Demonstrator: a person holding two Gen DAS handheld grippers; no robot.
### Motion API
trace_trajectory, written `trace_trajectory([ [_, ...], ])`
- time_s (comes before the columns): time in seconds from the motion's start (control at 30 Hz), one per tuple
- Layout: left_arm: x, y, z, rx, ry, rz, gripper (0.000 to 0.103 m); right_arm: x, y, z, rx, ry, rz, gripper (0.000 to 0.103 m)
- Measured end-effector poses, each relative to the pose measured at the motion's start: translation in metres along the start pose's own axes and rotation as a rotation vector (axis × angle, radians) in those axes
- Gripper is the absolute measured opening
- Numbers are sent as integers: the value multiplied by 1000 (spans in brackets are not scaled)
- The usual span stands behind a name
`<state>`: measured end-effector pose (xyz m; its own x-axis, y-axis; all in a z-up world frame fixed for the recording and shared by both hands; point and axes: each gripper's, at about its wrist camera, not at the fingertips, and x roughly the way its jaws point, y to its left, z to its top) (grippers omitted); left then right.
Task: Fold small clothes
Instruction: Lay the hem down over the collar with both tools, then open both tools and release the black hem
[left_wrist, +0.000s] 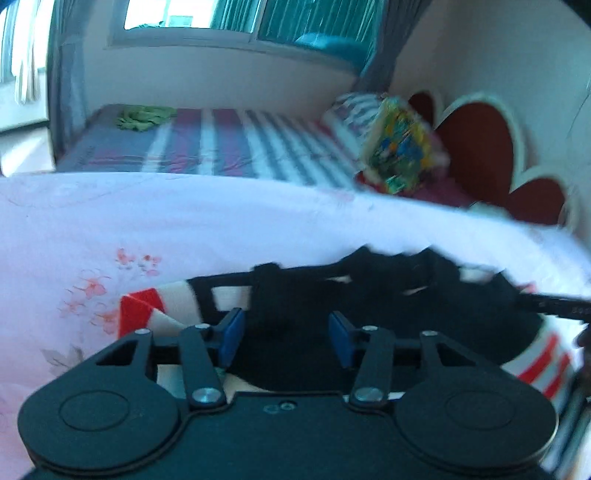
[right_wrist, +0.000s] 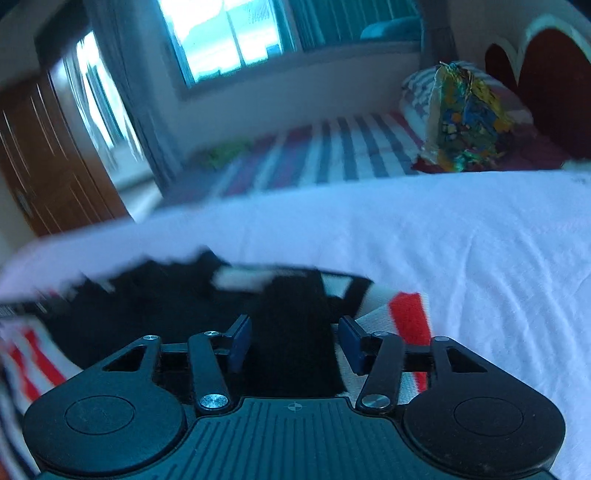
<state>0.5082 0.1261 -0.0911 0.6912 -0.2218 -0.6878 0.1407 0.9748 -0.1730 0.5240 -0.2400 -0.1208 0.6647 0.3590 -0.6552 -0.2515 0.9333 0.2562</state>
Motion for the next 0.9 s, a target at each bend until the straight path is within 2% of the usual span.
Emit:
trace_trajectory([
  [0.07,2,-3,-3,32,2,32,41,7,11,-3,-64,5,-46,52],
  [0.1,1,-7,-6,56,0,53,26,12,16,-7,-92,9,-64,49],
  [0.13,2,-9,-6,65,6,51,9,14,20,-9,-122,3,-72,33],
  [0.17,1,-9,-7,49,5,36,9,13,21,-11,-135,1,-66,14],
  [0.23,-3,-10,-9,57,-25,49,8,15,22,-13,-146,-5,-60,9],
  [0.37,-24,-8,-10,22,-171,80,8,-2,19,-10,-121,-118,-62,8],
  [0.47,-33,-4,-10,-6,-227,130,8,-8,16,-7,-96,-172,-91,8],
  [0.53,-28,-3,-8,-15,-210,164,8,2,12,-5,-79,-142,-111,8],
  [0.6,-12,-1,-10,-16,-127,175,9,20,5,-8,-55,-72,-131,8],
  [0.63,-6,-2,-12,-12,-109,178,9,28,1,-13,-37,-42,-132,8],
  [0.73,-3,-7,-8,25,-91,204,15,28,1,-14,-23,-58,-143,9],
  [0.8,-3,-11,-7,56,-89,221,15,29,6,-14,-49,-54,-151,15],
  [0.87,-4,-18,-9,92,-87,250,20,29,9,-15,-68,-53,-169,19],
  [0.9,-5,-20,-9,104,-85,261,26,28,11,-16,-69,-54,-174,21],
])
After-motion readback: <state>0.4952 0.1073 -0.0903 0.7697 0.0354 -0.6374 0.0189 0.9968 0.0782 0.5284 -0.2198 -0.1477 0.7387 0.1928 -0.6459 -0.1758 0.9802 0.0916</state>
